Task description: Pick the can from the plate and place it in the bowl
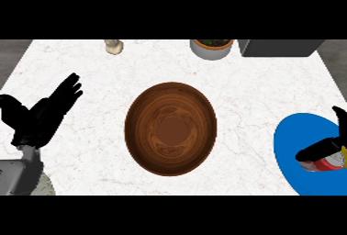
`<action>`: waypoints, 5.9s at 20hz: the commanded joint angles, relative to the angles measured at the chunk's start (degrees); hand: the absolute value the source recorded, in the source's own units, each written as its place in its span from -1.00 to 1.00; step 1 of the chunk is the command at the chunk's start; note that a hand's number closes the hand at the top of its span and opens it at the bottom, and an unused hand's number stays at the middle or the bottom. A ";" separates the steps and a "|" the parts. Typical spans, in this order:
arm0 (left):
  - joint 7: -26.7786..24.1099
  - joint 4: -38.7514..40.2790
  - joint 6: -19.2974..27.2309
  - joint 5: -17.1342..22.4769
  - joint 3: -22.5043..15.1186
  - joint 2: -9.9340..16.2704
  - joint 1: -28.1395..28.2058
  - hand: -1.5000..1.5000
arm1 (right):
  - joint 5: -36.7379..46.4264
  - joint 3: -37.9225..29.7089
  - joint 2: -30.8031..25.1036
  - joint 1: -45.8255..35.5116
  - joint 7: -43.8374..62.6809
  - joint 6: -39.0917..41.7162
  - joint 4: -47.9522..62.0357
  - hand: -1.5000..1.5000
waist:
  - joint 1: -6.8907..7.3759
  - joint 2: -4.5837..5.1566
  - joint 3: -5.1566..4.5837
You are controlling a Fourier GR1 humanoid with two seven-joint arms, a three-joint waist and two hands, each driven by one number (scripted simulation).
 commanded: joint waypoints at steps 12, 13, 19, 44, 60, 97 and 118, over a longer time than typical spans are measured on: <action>-0.70 2.66 -2.49 -1.52 2.98 -0.28 -1.41 0.00 | 4.82 -3.38 6.27 3.42 4.96 1.86 4.09 -1.00 | -0.29 -0.04 0.00; 0.11 0.43 -1.49 -1.78 2.19 -1.76 -0.07 0.00 | 5.86 -4.14 6.81 4.75 2.39 0.37 5.42 -1.00 | -0.15 -0.06 0.02; -0.46 -1.27 -0.06 -5.20 0.04 -5.29 1.78 0.00 | 8.08 -6.48 8.95 4.43 -4.52 0.32 12.29 -1.00 | 0.05 -0.03 0.03; 3.56 -3.17 -3.86 -4.92 6.84 -4.46 1.27 0.00 | 23.24 12.00 9.03 21.85 -39.21 2.84 -9.89 1.00 | -2.22 -0.89 0.06; 2.55 -1.25 -5.08 -6.42 6.81 -4.88 0.20 0.00 | 31.96 10.18 -3.30 44.55 -33.18 4.41 -57.65 1.00 | -1.70 -0.42 -0.10; 3.18 0.45 -4.93 -7.44 6.02 -6.89 -2.69 0.00 | 27.87 17.66 39.72 -35.94 3.51 17.28 -16.52 1.00 | 0.84 -0.01 -0.10; 2.11 1.97 -6.97 -7.82 5.20 -7.98 -5.21 0.00 | 2.70 7.96 39.88 -45.94 -26.72 -19.16 38.80 -1.00 | 4.13 1.23 0.04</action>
